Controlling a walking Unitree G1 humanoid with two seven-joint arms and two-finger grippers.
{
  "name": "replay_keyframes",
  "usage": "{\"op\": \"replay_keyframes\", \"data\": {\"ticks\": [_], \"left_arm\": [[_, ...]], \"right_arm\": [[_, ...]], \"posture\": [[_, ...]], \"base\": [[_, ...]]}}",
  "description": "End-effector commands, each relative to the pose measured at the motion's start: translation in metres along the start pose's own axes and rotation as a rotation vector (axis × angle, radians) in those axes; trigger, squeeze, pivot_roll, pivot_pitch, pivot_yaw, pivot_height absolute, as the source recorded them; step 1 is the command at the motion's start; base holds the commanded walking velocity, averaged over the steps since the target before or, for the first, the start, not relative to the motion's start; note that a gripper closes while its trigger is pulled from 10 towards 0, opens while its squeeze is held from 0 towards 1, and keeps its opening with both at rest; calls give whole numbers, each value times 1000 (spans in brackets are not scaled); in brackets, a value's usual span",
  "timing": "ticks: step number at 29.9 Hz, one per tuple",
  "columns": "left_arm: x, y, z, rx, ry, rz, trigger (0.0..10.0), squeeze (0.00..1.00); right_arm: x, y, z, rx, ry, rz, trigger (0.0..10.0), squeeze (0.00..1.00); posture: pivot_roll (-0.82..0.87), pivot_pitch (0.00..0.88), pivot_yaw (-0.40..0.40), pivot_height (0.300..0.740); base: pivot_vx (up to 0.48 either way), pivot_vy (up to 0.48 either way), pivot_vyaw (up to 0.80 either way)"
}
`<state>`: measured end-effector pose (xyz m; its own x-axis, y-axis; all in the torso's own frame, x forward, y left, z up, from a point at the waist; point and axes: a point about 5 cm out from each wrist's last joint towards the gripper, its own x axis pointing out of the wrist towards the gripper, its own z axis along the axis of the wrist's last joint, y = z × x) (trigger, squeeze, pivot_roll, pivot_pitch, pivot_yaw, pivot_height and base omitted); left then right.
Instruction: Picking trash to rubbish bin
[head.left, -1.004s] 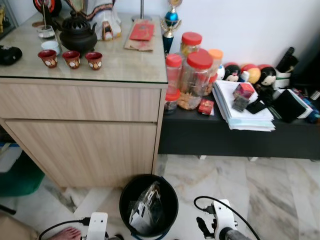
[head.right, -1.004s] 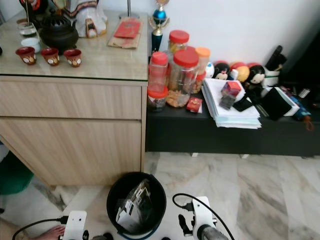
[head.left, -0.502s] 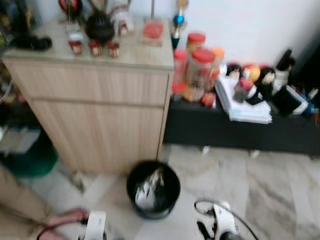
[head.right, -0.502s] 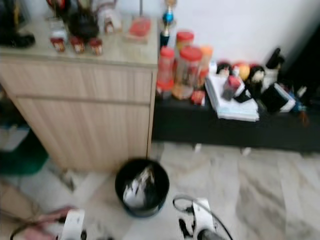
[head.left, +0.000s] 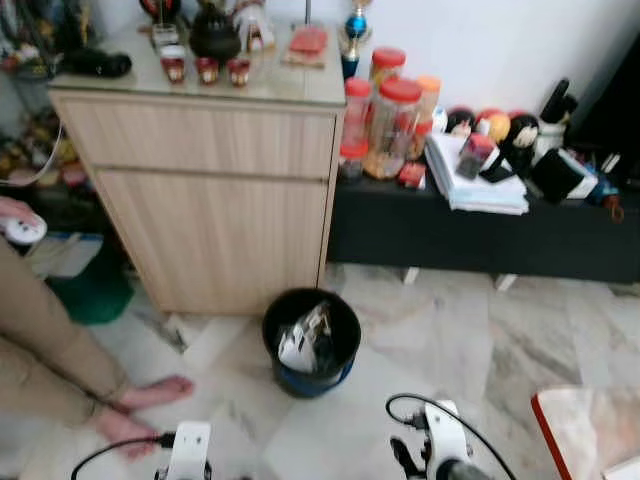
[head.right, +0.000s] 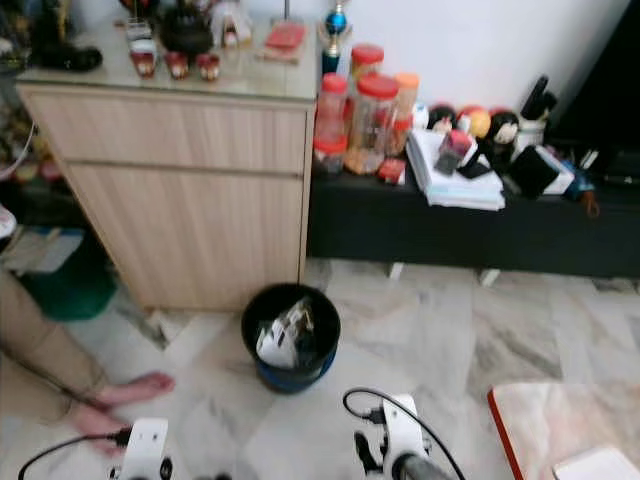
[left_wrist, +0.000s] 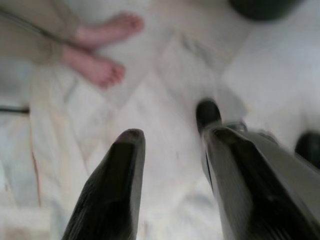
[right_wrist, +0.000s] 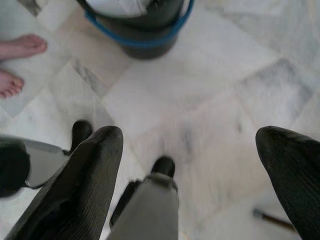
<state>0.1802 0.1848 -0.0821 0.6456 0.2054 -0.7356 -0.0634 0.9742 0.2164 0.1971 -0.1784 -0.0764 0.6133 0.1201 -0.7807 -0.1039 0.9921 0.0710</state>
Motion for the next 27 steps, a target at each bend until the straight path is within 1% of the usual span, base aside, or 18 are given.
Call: {"op": "replay_keyframes", "data": {"ticks": [1, 7, 27], "left_arm": [[-1, -3, -7, 25, 33, -17, 10000, 0], [-2, -2, -9, 43, 53, -9, 10000, 0], [-2, -2, -11, 35, 53, -7, 10000, 0]], "right_arm": [[-1, -3, -3, 20, 8, -11, 10000, 0], [-1, -3, -4, 20, 9, -12, 10000, 0], [-1, -2, -4, 20, 9, -12, 10000, 0]], "posture": [[39, 85, -86, 740], [39, 85, -86, 740], [37, 87, -85, 740]], "base": [[-281, 0, 0], [-41, 0, 0], [0, 0, 0]]}}
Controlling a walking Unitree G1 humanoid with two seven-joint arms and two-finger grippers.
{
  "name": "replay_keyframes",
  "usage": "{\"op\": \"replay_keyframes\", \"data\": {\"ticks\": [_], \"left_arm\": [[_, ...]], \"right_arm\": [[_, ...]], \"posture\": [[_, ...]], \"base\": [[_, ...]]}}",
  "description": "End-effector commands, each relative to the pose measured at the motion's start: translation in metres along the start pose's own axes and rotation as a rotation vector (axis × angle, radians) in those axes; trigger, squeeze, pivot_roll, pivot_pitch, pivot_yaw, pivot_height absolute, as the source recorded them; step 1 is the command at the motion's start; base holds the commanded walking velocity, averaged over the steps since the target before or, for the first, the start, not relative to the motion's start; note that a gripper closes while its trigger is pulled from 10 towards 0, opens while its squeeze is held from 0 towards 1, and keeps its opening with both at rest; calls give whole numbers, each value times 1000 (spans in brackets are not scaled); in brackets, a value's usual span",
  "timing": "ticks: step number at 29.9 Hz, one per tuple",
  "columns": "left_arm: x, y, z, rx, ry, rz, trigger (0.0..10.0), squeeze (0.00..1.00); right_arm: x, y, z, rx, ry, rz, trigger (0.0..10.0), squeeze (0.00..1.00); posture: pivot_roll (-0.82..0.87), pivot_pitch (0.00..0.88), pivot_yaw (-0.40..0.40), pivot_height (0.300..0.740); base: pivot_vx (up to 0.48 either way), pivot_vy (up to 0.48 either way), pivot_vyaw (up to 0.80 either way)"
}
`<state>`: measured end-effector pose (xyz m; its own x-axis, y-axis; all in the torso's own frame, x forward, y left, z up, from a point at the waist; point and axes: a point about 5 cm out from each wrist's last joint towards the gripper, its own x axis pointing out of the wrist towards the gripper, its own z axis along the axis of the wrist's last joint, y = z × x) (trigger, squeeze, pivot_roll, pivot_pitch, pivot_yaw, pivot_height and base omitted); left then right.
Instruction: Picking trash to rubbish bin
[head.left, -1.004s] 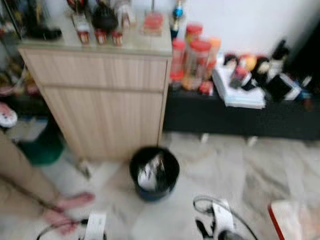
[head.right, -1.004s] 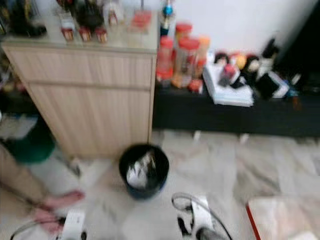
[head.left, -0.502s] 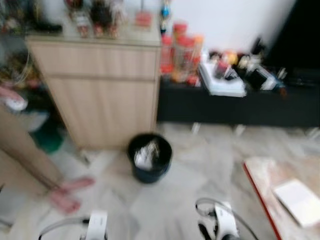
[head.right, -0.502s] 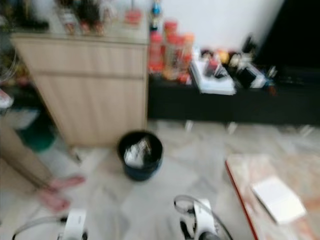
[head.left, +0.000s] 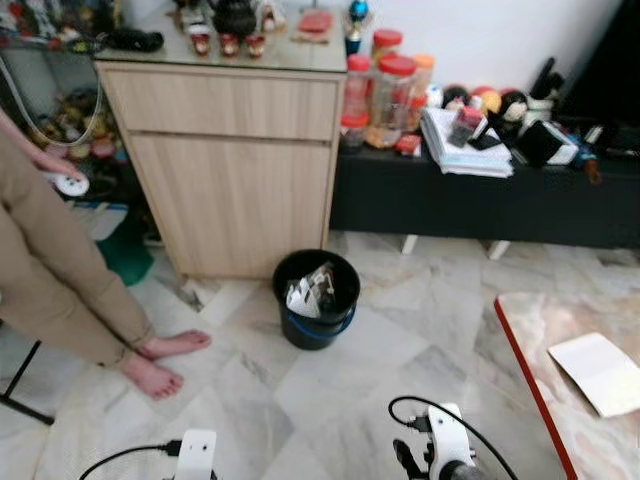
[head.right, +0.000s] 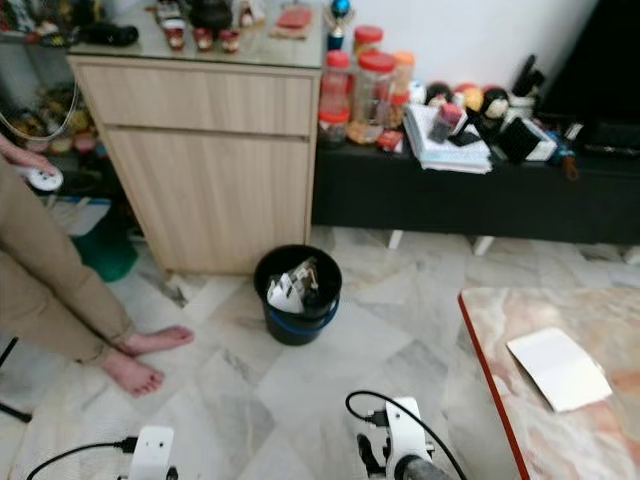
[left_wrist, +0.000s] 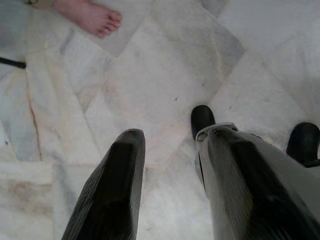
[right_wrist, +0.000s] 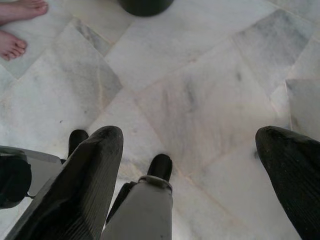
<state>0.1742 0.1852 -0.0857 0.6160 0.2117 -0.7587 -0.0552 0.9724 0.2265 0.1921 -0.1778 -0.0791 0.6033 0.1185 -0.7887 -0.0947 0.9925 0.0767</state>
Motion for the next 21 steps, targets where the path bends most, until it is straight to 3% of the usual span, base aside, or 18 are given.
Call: {"op": "replay_keyframes", "data": {"ticks": [1, 8, 21], "left_arm": [[-1, -2, -4, 22, 17, -10, 10000, 0], [-2, -1, -8, 23, 27, -9, 10000, 0], [-3, 0, -12, 25, 40, -4, 10000, 0]], "right_arm": [[0, -3, 2, 11, -4, -11, 10000, 0], [0, -2, 1, 14, 2, -10, 10000, 0], [0, -1, 0, 11, 7, -5, 10000, 0]], "posture": [[34, 89, -86, 740], [33, 89, -85, 740], [34, 90, -83, 740]], "base": [[0, 0, 0], [0, 0, 0], [0, 0, -782]]}}
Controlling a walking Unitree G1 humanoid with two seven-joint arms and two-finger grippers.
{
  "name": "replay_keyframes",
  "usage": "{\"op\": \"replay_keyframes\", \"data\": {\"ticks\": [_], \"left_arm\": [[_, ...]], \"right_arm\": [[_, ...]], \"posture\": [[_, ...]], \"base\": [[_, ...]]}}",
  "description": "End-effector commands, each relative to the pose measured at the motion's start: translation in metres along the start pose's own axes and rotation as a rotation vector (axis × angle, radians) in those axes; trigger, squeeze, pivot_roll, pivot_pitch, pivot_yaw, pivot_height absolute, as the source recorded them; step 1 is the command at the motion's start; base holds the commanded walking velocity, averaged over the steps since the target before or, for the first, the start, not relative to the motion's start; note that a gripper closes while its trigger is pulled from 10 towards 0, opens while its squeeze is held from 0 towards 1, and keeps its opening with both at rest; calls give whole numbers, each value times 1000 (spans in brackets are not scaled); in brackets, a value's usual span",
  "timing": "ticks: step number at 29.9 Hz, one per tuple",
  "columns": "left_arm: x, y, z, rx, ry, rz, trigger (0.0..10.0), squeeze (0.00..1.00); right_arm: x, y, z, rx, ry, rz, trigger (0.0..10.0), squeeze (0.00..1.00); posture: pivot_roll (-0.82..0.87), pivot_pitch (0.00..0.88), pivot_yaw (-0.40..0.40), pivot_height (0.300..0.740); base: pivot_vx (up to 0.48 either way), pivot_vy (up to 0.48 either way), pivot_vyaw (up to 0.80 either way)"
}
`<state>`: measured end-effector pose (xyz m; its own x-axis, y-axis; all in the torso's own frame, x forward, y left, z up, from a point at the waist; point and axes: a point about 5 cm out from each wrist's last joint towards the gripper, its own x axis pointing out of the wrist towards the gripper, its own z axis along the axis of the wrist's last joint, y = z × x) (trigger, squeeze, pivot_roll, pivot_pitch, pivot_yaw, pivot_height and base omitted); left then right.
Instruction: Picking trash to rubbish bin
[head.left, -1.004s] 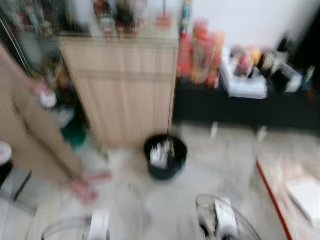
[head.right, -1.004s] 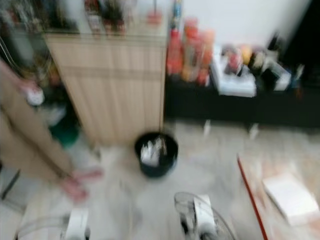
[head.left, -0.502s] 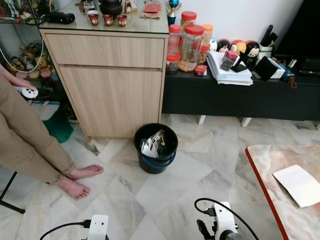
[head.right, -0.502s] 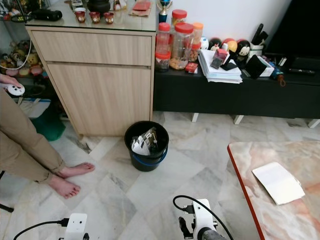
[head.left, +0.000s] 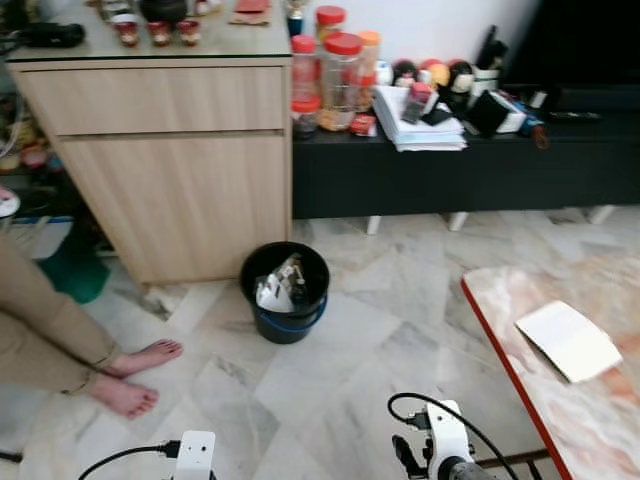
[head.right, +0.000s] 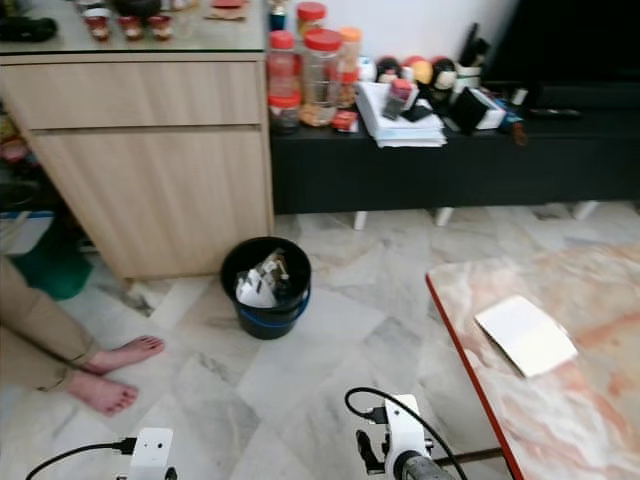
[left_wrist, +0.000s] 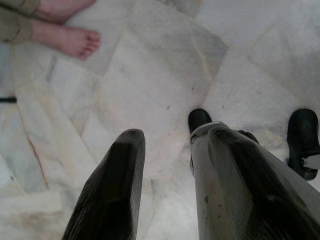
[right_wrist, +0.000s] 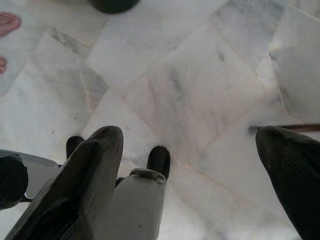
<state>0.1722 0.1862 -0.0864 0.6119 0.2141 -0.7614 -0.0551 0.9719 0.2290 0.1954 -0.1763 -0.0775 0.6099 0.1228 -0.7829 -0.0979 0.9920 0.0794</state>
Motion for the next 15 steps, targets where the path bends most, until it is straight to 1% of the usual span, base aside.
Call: {"op": "replay_keyframes", "data": {"ticks": [1, 14, 15], "left_arm": [[-2, -1, -9, 23, 33, -5, 10000, 0], [-2, -2, -11, 14, 45, -6, 10000, 0], [-2, -2, -11, 12, 48, -6, 10000, 0]], "right_arm": [[-1, -2, -4, 12, 17, -9, 10000, 0], [-1, -2, -5, 6, 24, -7, 10000, 0], [-1, -2, -5, 6, 25, -7, 10000, 0]], "posture": [[36, 90, -84, 740], [35, 91, -85, 740], [36, 90, -87, 740]], "base": [[0, 0, -781], [0, 0, -782], [0, 465, -781]]}}
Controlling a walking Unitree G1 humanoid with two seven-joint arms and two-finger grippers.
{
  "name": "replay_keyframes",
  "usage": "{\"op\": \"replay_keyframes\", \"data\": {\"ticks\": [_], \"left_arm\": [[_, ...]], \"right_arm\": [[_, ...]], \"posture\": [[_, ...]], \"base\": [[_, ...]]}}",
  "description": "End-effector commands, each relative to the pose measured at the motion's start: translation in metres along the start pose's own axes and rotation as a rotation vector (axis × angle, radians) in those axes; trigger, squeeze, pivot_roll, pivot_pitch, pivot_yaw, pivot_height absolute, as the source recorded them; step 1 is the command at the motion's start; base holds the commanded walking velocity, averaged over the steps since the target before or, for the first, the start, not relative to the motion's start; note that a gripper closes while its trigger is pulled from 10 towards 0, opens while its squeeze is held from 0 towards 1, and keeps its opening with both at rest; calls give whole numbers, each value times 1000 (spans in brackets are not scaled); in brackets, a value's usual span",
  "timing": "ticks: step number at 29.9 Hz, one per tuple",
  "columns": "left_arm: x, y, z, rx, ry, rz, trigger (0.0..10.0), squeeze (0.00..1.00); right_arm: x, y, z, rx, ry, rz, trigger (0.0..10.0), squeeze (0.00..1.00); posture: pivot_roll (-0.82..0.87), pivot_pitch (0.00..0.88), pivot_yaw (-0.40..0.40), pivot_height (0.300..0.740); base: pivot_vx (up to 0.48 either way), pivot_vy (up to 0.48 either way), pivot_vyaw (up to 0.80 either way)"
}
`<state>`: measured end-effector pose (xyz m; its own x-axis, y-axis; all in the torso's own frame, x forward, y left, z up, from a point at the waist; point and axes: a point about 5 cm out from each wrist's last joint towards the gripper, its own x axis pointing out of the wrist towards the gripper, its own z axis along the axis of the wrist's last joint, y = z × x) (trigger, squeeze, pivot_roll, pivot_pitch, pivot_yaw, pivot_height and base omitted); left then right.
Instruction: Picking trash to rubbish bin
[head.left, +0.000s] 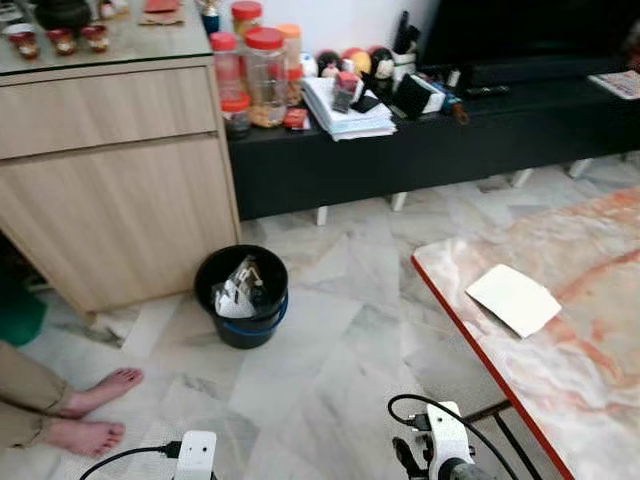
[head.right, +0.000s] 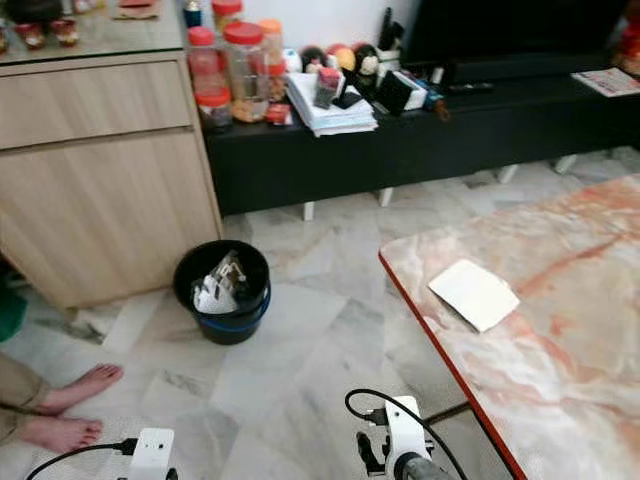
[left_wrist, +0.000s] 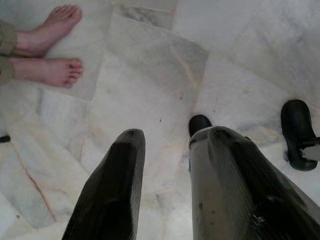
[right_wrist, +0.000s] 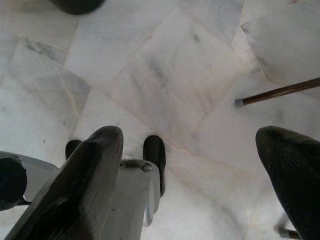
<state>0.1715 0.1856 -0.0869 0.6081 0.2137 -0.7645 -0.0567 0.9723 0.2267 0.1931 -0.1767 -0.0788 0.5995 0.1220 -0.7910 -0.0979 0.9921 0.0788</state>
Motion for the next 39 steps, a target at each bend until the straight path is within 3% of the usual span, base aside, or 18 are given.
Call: {"op": "replay_keyframes", "data": {"ticks": [1, 21, 39], "left_arm": [[-2, -1, -11, 16, 45, -6, 10000, 0], [-3, 0, -13, 39, 57, 7, 10000, 0], [2, -4, 9, 53, -23, -7, 10000, 0]], "right_arm": [[-1, -2, -2, 7, 12, -6, 10000, 0], [-1, -2, -3, 2, 16, -7, 10000, 0], [-1, -1, -3, 2, 17, -7, 10000, 0]], "posture": [[36, 90, -87, 740], [37, 89, -89, 740], [40, 87, -83, 740]], "base": [[0, 465, -781], [0, 24, -782], [0, 0, -782]]}}
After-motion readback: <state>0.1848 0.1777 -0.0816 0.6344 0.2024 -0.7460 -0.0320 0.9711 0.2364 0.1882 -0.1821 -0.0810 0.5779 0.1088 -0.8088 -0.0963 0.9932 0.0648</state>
